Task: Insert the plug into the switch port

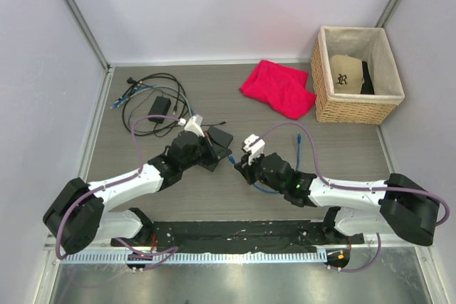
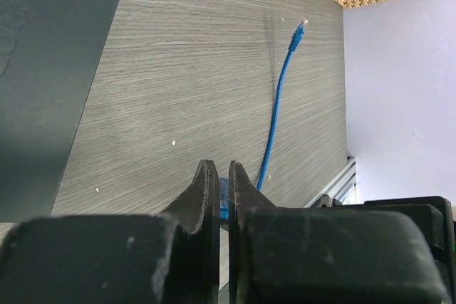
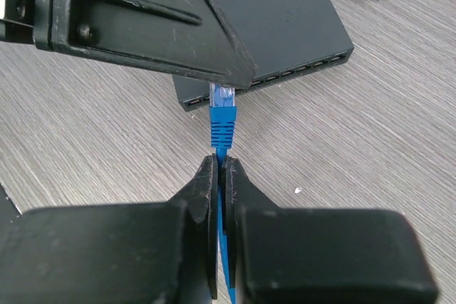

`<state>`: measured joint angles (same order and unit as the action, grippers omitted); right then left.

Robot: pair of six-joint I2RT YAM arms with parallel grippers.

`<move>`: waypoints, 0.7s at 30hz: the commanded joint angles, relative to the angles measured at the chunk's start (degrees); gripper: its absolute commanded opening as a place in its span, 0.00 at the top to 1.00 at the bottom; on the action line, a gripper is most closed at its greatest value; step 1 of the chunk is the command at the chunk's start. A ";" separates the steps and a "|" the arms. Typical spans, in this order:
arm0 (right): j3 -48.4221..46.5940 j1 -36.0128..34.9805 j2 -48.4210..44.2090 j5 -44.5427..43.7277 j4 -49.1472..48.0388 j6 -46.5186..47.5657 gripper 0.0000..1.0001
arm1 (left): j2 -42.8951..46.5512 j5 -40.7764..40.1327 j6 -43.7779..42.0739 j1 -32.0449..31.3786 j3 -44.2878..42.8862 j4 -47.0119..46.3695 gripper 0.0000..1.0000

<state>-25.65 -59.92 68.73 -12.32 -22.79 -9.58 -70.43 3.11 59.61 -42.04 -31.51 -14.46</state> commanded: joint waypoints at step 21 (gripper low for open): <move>0.25 9.47 0.44 17.59 -13.07 -0.44 0.63 | 3.73 -2.76 5.34 -0.15 3.38 -7.25 1.00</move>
<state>-23.27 -50.76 67.66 3.84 -31.31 -10.90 -68.18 1.50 64.18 -42.04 -28.62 -18.09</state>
